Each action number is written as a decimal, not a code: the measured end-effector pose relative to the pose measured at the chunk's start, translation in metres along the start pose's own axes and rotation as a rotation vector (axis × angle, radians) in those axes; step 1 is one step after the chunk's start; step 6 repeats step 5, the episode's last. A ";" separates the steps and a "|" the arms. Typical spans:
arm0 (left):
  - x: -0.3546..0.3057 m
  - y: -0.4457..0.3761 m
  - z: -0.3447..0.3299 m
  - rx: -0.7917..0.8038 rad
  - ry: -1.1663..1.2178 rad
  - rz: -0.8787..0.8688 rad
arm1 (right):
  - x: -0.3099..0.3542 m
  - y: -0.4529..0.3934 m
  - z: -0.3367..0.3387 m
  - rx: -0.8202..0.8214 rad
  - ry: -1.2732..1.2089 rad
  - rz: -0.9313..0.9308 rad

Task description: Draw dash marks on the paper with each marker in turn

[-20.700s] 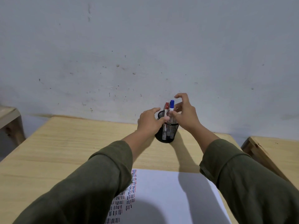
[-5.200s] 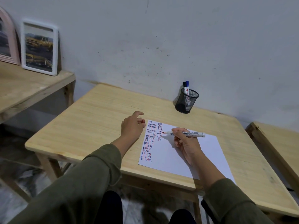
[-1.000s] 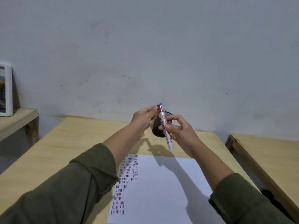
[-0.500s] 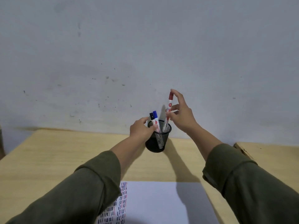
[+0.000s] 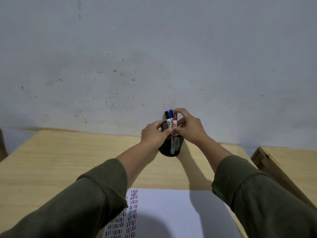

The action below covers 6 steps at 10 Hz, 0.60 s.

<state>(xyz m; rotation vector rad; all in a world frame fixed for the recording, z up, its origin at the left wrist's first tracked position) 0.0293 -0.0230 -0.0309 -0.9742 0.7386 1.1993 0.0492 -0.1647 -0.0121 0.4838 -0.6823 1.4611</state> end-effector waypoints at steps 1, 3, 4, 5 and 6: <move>-0.001 0.001 0.000 -0.005 0.009 0.002 | -0.001 -0.001 0.002 -0.013 -0.013 -0.001; -0.003 0.003 0.001 -0.001 0.009 0.008 | 0.001 0.004 0.002 -0.031 0.005 0.009; -0.003 0.002 0.004 -0.013 0.009 0.027 | 0.003 0.009 0.005 -0.046 -0.029 0.019; -0.009 0.006 0.011 -0.046 -0.022 0.004 | 0.010 0.019 0.014 -0.112 -0.086 0.002; -0.009 0.006 0.011 -0.046 -0.022 0.004 | 0.010 0.019 0.014 -0.112 -0.086 0.002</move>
Point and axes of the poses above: each hand's wrist, its own y-axis away from the middle knuckle, its own z-axis out of the back of the hand, x = y × z, the point moved 2 cm from there along -y, towards the middle knuckle, and after that the axes turned 13 degrees about -z, right-handed, at the moved point
